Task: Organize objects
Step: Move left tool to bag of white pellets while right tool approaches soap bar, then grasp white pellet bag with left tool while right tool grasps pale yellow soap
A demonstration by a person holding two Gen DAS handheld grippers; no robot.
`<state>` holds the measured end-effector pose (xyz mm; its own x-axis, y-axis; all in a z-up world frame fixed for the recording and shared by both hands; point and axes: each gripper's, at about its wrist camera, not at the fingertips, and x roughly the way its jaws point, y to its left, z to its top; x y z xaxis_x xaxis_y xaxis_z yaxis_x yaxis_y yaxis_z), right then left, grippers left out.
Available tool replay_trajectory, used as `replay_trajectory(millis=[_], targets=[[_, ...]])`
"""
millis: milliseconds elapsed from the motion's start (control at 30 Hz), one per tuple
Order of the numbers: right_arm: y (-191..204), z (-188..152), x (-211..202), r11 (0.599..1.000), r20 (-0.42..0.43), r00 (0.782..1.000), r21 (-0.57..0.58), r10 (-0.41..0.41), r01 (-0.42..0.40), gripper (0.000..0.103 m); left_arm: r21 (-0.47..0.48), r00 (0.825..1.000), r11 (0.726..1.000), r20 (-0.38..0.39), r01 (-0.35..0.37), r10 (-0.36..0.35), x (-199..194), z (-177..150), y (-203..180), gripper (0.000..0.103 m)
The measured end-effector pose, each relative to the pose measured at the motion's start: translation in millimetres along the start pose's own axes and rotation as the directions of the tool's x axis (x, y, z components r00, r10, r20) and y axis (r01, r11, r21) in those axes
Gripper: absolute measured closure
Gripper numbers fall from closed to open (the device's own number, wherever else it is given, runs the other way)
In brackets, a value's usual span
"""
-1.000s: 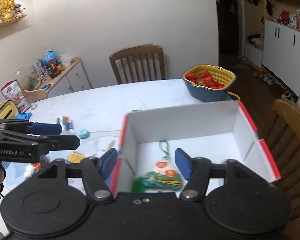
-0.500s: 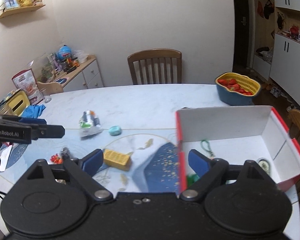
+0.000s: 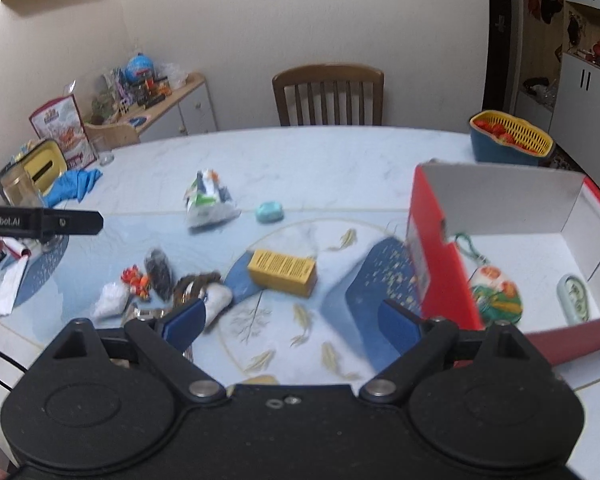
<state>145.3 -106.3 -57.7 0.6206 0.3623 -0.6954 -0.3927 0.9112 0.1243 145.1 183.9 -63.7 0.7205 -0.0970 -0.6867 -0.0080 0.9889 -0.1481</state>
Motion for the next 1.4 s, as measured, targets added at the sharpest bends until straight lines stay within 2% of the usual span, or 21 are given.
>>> replay_trajectory(millis=[167,333,433,667,967,1200,1300,1367,1400], targets=[[10,-16,17,1.000,-0.055,0.998,-0.008,0.010,-0.010,0.011,-0.036,0.998,0.999,-0.060,-0.018,0.016,15,-18,25,0.000],[23,-30,33,0.999,-0.098,0.995,-0.037,0.010,-0.014,0.011,-0.052,0.992,0.992,-0.061,-0.112,0.108,30,-37,43,0.000],[28,-38,43,0.999,-0.127,0.992,-0.044,0.001,-0.007,0.012,-0.053,0.987,0.988,-0.083,-0.144,0.139,40,-47,50,0.000],[37,-51,56,0.998,-0.176,0.984,-0.068,-0.007,-0.005,0.015,-0.074,0.982,0.986,-0.130,-0.150,0.139,62,-61,63,0.000],[45,-60,73,0.993,-0.197,0.980,-0.116,-0.035,0.013,0.023,-0.053,0.980,0.989,-0.150,-0.140,0.130,79,-68,59,0.000],[46,-61,82,0.990,-0.200,0.979,-0.143,-0.047,0.019,0.029,-0.033,0.981,0.989,-0.135,-0.145,0.140,80,-70,57,0.001],[47,-60,82,0.989,-0.196,0.980,-0.150,-0.040,0.010,0.032,-0.022,0.983,0.989,-0.122,-0.144,0.140,78,-71,54,0.008],[48,-59,82,0.987,-0.192,0.981,-0.160,-0.038,0.007,0.037,-0.006,0.982,0.989,-0.112,-0.151,0.149,76,-71,52,0.023],[48,-59,82,0.986,-0.190,0.981,-0.164,-0.035,0.004,0.037,-0.005,0.983,0.989,-0.109,-0.149,0.147,75,-70,51,0.027]])
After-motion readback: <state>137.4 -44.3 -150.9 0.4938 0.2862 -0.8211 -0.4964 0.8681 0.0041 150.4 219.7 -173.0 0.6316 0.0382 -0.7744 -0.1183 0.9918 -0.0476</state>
